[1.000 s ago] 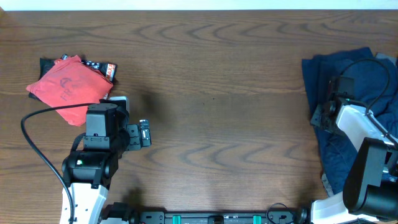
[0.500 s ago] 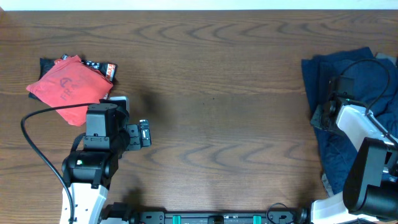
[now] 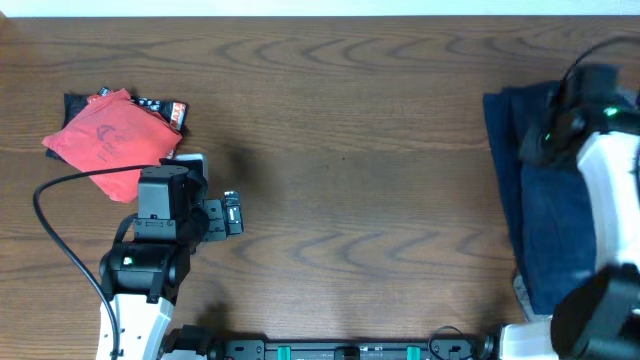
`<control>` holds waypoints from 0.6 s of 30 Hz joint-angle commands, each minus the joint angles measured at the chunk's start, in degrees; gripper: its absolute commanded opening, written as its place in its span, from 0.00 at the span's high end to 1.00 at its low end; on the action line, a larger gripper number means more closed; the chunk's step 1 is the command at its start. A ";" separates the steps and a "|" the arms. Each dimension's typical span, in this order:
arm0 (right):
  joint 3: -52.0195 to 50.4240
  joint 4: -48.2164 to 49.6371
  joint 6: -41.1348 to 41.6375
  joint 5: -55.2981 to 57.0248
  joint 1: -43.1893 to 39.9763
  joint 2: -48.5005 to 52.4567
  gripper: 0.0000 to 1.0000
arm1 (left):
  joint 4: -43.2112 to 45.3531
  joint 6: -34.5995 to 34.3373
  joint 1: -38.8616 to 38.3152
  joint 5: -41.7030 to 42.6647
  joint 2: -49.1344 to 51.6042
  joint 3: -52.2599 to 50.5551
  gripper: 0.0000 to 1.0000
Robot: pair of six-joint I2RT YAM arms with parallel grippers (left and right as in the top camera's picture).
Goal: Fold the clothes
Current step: 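Pull the navy pants with the right gripper toward the table center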
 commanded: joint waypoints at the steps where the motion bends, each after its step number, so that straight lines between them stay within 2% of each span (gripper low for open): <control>1: 4.94 -2.38 -6.40 -15.80 3.15 -4.74 0.99 | 0.24 -0.57 0.33 0.15 0.02 1.11 0.02; 4: 4.98 -1.97 -6.38 -20.87 6.40 -6.86 0.99 | 0.28 -0.57 0.33 0.15 0.02 1.11 0.02; 7: 4.98 2.38 -5.03 -26.23 10.62 -7.17 0.99 | 0.66 -0.57 0.33 0.15 0.02 1.11 0.02; 13: 4.94 15.47 -0.61 -27.28 20.87 -5.14 0.99 | 1.77 -0.57 0.33 0.17 0.02 1.11 0.02; 15: 4.94 18.10 -0.61 -26.99 24.04 -4.00 0.95 | 2.05 -0.59 0.33 0.17 0.02 1.11 0.02; 16: 4.94 18.78 -0.61 -26.08 25.70 -3.39 0.84 | 2.21 -0.59 0.33 0.20 0.02 1.11 0.02; 18: 4.92 18.38 -0.61 -22.25 27.98 -2.38 0.37 | 2.36 -0.59 0.33 0.20 0.02 1.11 0.02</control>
